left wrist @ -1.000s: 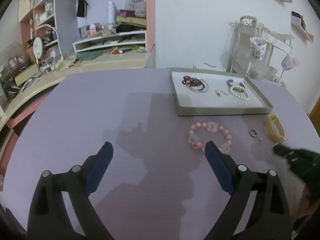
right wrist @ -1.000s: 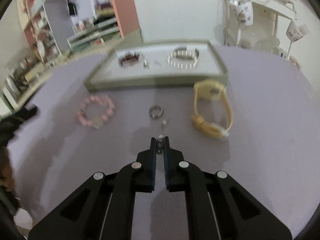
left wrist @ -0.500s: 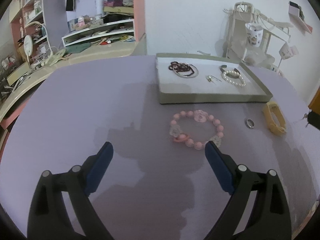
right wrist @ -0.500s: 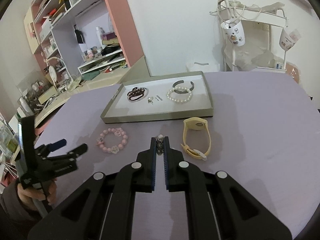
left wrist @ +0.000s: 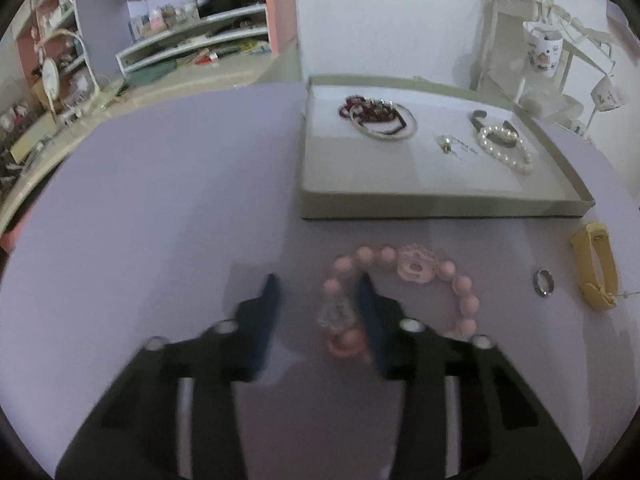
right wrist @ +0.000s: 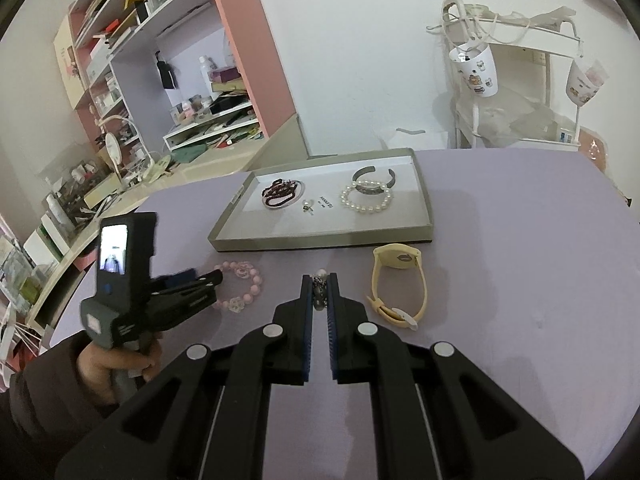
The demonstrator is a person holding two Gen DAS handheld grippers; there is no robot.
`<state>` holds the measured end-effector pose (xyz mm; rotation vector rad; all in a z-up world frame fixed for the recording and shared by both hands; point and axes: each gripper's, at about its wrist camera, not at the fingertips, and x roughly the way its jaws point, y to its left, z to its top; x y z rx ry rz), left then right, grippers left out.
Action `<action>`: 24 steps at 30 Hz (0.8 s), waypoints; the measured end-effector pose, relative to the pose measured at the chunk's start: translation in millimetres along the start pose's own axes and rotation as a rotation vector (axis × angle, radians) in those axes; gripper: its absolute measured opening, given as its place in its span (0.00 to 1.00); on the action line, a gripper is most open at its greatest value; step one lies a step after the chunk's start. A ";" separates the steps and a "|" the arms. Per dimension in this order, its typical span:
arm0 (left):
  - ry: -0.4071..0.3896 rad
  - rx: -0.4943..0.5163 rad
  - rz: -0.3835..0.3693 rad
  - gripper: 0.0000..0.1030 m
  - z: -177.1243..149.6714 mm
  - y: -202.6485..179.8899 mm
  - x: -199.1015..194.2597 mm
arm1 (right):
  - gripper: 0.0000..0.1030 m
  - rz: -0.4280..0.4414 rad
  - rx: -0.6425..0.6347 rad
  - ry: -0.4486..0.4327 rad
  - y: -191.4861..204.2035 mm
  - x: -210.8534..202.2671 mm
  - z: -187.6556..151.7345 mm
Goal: Organize jewelry
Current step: 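Grasp the pink bead bracelet with the left tool while the right holds the earring, then carry the pink bracelet into the tray with the left tool while the right carries the earring there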
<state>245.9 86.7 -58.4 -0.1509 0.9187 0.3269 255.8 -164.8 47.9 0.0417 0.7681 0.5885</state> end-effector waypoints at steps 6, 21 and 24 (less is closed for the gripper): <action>-0.028 0.064 0.011 0.17 -4.9 -11.5 -2.7 | 0.07 0.013 -0.001 0.003 4.5 2.0 -0.4; -0.191 0.100 -0.032 0.13 8.6 -8.4 -78.6 | 0.07 0.033 -0.023 -0.038 18.5 -9.5 7.2; -0.207 0.098 -0.060 0.13 13.2 -8.5 -92.9 | 0.07 0.035 -0.025 -0.039 19.3 -10.2 7.7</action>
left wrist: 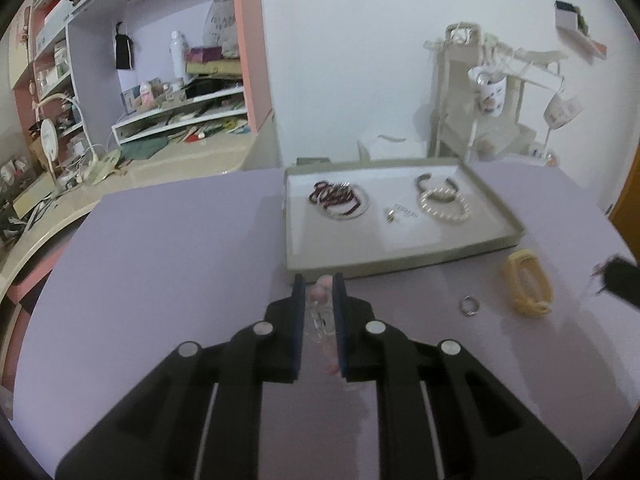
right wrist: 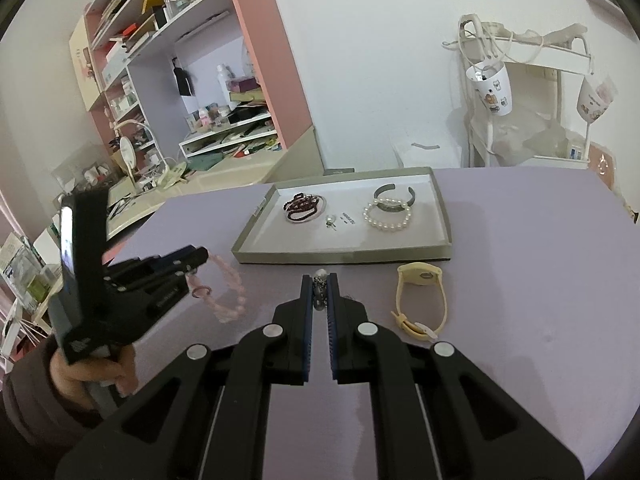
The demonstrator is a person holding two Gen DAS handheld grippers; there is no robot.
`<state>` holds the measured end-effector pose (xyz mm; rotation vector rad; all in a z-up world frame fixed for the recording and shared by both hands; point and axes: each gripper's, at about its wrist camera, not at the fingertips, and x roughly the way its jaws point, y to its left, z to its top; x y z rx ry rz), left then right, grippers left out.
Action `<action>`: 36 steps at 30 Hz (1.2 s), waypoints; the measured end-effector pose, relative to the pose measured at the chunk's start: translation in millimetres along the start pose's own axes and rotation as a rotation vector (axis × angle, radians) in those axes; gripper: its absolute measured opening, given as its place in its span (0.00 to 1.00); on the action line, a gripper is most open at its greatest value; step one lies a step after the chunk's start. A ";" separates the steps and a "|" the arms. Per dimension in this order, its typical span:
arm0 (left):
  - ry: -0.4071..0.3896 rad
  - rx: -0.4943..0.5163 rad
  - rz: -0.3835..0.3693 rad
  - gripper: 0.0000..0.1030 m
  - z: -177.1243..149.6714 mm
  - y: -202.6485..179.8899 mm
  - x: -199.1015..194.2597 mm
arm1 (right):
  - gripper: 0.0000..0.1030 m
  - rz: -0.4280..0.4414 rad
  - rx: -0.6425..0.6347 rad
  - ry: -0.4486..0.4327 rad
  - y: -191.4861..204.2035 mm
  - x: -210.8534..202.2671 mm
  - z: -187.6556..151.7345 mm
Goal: Organize jewelry
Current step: 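Carry the pink bracelet into the tray with the left tool while the right carries the earring there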
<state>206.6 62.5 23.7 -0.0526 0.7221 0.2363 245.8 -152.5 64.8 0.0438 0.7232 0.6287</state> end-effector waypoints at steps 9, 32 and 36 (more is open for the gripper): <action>-0.051 0.003 -0.036 0.13 30.0 -3.6 -24.1 | 0.07 0.001 0.008 -0.014 -5.4 1.9 7.1; -0.022 0.006 -0.011 0.13 116.2 -20.8 66.2 | 0.07 0.002 0.036 -0.021 -42.9 36.1 42.2; 0.001 0.013 -0.001 0.13 114.6 -23.1 87.0 | 0.07 -0.002 0.040 -0.012 -51.1 45.6 45.6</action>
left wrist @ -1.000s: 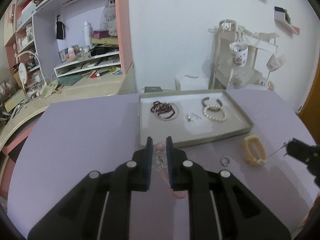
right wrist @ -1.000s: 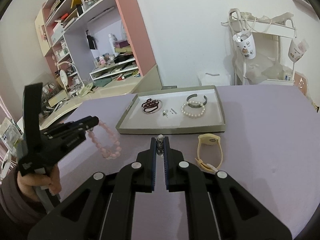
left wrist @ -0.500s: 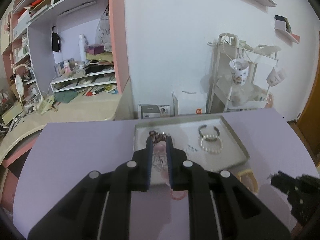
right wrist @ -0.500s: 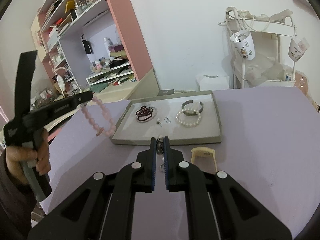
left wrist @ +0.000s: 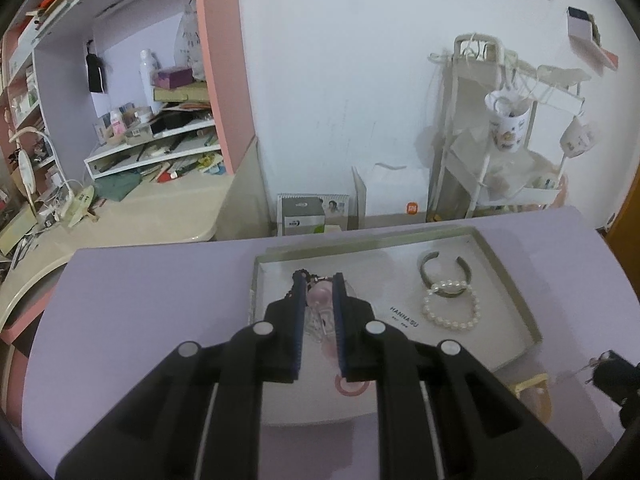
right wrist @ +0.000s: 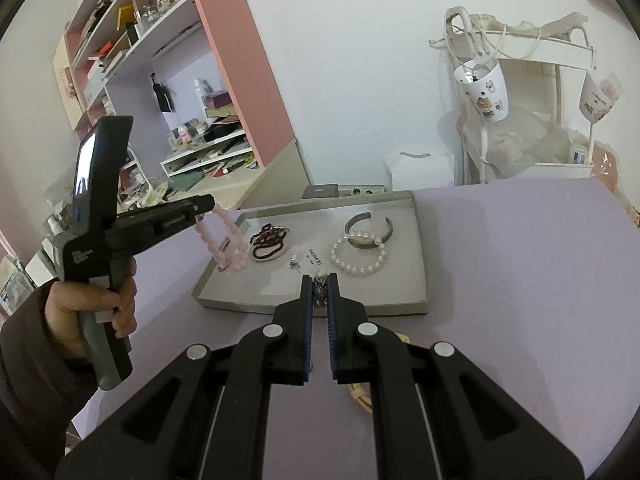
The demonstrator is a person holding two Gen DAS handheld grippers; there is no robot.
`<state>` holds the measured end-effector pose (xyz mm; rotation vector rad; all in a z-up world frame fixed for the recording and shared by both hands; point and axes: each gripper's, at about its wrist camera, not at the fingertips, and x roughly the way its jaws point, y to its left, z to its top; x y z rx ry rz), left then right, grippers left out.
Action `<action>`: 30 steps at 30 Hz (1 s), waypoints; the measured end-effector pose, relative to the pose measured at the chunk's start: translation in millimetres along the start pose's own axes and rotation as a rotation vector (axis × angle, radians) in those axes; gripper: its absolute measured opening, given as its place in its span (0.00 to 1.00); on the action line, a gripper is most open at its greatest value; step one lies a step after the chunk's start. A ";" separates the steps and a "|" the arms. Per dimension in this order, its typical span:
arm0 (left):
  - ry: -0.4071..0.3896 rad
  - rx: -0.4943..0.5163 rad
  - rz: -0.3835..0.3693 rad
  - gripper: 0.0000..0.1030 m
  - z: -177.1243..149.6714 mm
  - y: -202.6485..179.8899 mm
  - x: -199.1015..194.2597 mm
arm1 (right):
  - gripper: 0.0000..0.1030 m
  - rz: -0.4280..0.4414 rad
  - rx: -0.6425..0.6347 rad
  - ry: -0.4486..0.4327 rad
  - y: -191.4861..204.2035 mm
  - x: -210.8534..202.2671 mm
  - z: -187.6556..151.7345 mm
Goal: Organize jewelry
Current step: 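Carry the pink bracelet into the tray with the left tool while the right carries the earring there, then open both tools to release the bracelet and earring in the tray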
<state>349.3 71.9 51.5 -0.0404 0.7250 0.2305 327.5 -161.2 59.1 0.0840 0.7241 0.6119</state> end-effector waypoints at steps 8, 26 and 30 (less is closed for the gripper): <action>0.025 0.008 0.005 0.15 -9.1 4.3 17.6 | 0.07 -0.006 0.001 0.018 -5.2 12.5 2.0; -0.083 -0.098 -0.024 0.59 -45.5 61.1 -60.7 | 0.07 -0.031 -0.046 -0.007 24.1 58.8 51.9; -0.075 -0.117 -0.033 0.60 -51.9 68.4 -66.6 | 0.07 -0.054 -0.034 0.017 25.4 78.9 55.9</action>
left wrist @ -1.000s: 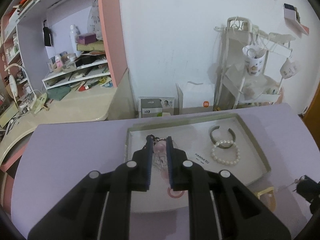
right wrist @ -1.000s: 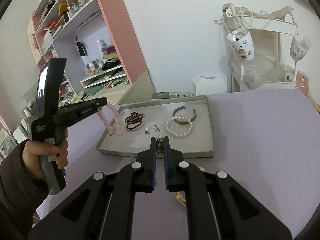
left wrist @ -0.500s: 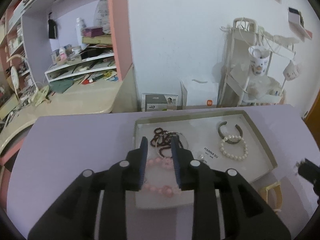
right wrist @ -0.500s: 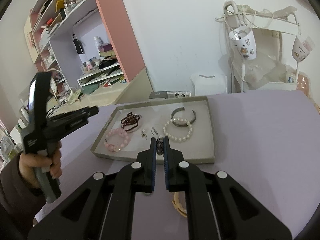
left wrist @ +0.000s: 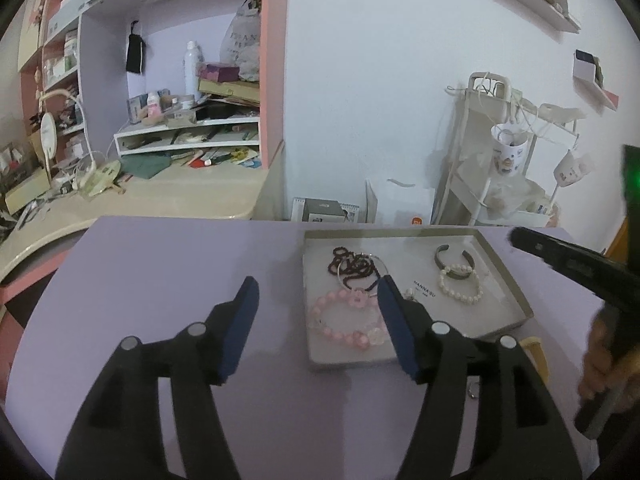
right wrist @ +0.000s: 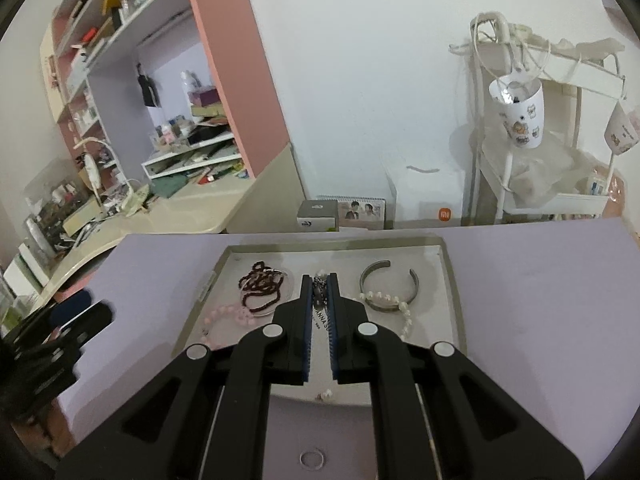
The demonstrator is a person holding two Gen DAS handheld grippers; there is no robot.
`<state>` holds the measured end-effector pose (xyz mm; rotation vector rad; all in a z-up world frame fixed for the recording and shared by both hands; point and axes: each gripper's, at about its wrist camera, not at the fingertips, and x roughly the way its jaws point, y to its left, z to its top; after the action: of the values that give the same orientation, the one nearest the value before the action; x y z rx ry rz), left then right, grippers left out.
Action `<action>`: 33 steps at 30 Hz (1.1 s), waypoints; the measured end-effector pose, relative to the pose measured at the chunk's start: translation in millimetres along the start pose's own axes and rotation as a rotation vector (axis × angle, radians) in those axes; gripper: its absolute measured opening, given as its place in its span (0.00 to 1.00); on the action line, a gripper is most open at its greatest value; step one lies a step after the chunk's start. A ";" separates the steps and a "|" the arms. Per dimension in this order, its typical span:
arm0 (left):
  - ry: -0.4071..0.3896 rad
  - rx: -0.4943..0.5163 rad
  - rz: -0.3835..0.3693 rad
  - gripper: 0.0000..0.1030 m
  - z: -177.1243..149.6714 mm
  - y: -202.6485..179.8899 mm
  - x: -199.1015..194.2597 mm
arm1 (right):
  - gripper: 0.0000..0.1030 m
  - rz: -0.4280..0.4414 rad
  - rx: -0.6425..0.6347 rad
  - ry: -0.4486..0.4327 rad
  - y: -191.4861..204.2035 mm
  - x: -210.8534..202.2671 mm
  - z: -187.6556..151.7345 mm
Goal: Organize jewelry
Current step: 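Open both tools to release the bracelet and earring in the tray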
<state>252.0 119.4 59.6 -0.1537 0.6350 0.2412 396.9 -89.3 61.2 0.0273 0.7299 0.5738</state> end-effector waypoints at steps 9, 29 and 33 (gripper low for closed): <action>-0.003 -0.016 0.009 0.72 -10.4 7.8 -6.9 | 0.62 -0.017 0.021 0.020 -10.7 -6.1 -12.4; 0.000 -0.015 -0.006 0.84 -47.0 -1.3 -44.1 | 0.71 -0.113 0.077 0.057 -45.1 -58.8 -89.5; -0.008 -0.013 -0.003 0.86 -53.1 -2.8 -53.2 | 0.71 -0.129 0.074 0.088 -42.2 -51.9 -103.4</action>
<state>181.2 96.0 49.7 -0.1657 0.6254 0.2428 320.5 -168.9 6.5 0.0230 0.8318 0.4264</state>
